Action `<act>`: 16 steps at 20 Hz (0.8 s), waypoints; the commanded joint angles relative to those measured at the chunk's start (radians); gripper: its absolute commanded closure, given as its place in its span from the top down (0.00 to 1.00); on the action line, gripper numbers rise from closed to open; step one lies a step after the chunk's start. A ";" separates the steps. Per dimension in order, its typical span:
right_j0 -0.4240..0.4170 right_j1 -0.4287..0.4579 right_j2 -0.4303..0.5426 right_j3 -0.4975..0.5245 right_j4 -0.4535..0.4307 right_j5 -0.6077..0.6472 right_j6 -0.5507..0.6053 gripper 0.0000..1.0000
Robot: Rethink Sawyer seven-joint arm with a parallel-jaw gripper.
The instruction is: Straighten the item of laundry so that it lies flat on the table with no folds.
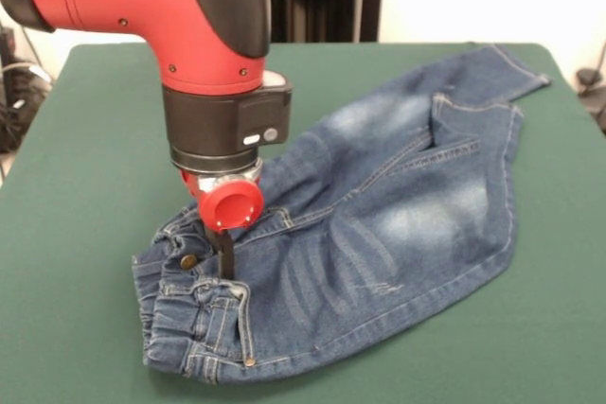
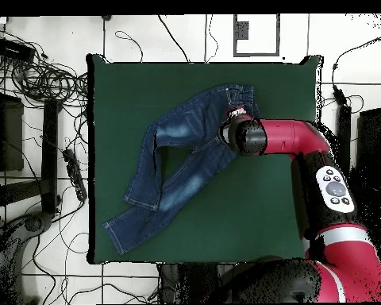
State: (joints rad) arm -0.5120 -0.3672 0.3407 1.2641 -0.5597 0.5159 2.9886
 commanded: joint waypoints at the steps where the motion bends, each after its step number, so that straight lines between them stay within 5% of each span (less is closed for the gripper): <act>1: -0.028 0.054 0.110 -0.033 -0.071 0.019 -0.365 1.00; 16: -0.325 -0.058 0.170 0.088 -0.174 0.085 -0.673 1.00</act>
State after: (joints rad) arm -0.7390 -0.4068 0.4570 1.3130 -0.6415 0.5153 2.8266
